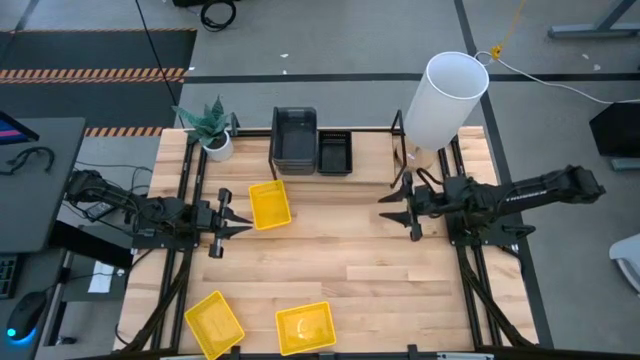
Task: Stack baskets on shelf by color
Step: Stack the bottom left yellow bin on the top yellow bin
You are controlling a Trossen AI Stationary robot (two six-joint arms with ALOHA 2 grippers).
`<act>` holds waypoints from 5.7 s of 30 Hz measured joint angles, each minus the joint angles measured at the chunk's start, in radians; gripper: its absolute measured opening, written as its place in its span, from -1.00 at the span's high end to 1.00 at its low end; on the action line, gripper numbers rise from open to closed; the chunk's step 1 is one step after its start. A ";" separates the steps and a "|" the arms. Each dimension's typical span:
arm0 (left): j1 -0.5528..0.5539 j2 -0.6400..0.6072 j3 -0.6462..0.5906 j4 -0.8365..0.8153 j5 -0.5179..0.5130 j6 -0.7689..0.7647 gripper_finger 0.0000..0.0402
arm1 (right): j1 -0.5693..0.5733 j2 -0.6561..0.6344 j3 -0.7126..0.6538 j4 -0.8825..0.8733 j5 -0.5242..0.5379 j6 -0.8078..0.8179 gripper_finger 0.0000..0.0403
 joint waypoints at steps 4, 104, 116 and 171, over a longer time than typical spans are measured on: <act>0.000 0.000 0.000 0.000 0.000 0.000 0.73 | 0.000 -0.013 -0.052 0.054 -0.017 0.007 0.11; -0.563 1.350 1.091 -1.302 0.309 -0.645 0.41 | -0.002 -0.139 -0.142 0.057 -0.002 -0.136 0.11; -0.571 1.357 1.120 -1.340 0.282 -0.572 0.42 | -0.002 -0.139 -0.142 0.057 -0.002 -0.132 0.11; 0.150 1.099 1.121 -1.541 -0.504 0.774 0.97 | -0.002 -0.139 -0.142 0.056 0.022 -0.135 0.11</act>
